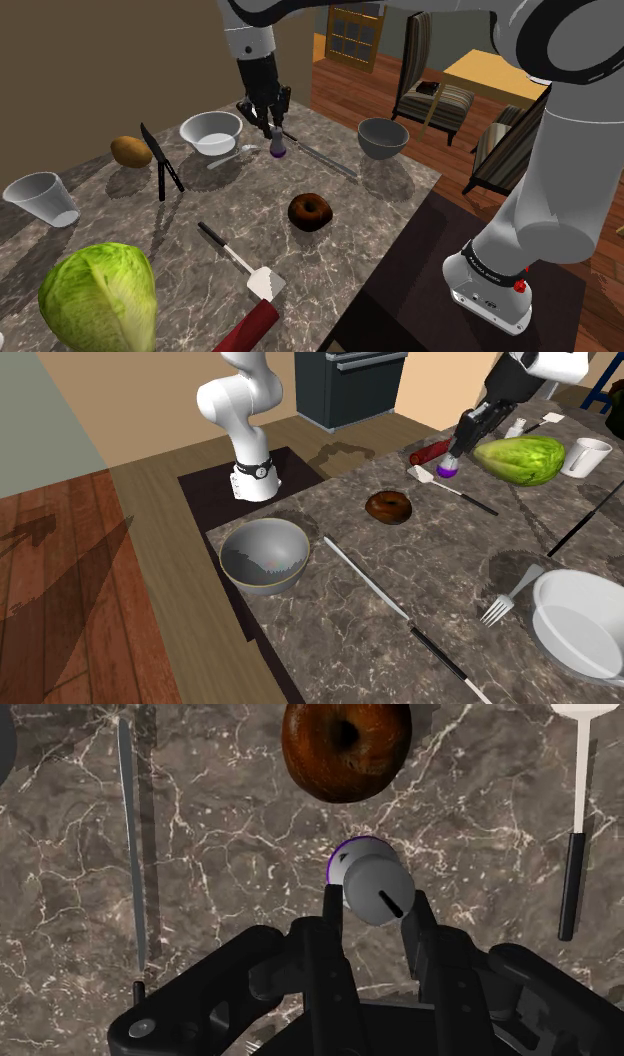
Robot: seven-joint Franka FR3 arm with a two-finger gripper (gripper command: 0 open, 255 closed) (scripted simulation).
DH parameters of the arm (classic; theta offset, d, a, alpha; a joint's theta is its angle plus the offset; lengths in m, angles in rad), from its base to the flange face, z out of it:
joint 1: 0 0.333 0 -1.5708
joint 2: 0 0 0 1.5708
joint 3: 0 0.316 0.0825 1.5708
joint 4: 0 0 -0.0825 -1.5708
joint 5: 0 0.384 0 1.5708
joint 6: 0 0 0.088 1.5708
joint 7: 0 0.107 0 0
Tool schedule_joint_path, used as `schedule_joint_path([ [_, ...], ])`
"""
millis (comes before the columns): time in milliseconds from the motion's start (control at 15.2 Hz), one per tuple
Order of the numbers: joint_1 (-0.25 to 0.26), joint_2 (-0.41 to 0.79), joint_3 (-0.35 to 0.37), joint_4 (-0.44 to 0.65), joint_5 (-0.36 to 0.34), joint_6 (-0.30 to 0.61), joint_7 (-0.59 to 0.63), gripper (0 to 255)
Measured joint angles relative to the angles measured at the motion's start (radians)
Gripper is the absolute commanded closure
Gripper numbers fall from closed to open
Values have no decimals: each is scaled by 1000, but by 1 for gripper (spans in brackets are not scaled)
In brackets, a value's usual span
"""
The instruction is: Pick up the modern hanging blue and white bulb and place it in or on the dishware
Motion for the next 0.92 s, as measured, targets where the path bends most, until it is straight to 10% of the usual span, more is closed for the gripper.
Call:
schedule_joint_path([
  [924,-192,-284,-111,-336,30,53,-297,255],
])
